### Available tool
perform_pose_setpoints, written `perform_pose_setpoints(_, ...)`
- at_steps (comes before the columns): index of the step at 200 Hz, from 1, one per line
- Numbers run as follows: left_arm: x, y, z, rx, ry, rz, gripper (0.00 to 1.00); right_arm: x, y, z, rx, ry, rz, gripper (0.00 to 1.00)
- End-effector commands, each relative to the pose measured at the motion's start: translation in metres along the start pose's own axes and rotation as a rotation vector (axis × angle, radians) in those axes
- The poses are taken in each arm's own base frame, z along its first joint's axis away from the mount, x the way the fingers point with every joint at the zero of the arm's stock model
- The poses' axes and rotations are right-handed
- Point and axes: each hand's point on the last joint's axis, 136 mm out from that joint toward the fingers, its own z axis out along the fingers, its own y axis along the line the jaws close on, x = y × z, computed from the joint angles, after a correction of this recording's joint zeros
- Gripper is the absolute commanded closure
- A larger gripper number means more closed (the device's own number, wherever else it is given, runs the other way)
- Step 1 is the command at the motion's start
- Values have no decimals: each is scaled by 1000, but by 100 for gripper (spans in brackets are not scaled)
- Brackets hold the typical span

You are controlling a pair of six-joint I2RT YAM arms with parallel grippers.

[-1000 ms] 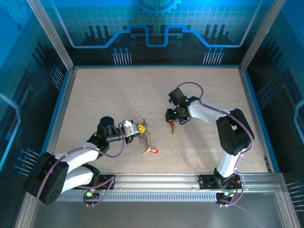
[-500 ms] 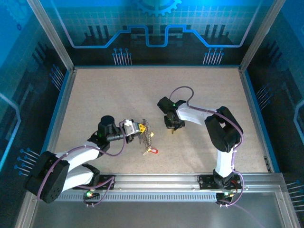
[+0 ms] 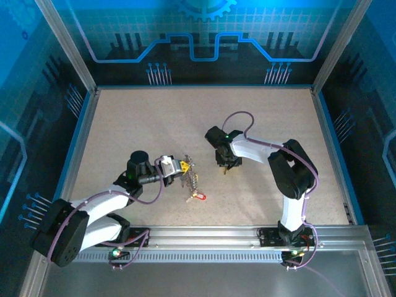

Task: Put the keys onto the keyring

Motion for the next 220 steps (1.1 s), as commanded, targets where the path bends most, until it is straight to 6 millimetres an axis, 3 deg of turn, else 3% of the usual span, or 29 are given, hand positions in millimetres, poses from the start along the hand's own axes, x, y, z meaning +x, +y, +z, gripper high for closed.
perform_pose_setpoints(1, 2, -3, -2, -1, 10, -15, 100, -10, 4, -10, -106, 57, 121, 67)
perform_pose_setpoints(40, 3, -2, -3, -10, 17, -17, 100, 0, 10, -5, -84, 111, 212, 54)
perform_pose_setpoints(85, 1, 0, -4, -21, 23, -39, 100, 6, 16, 18, -40, 147, 158, 51)
perform_pose_setpoints(108, -2, 2, -5, -30, 21, -57, 100, 1, 20, 17, -27, 125, 133, 51)
perform_pose_setpoints(175, 0, 1, -5, -25, 31, -67, 100, 4, 3, 13, 69, 96, 58, 64)
perform_pose_setpoints(220, 1, 1, -6, -32, 42, -70, 100, 11, 9, 2, 47, 89, 20, 67)
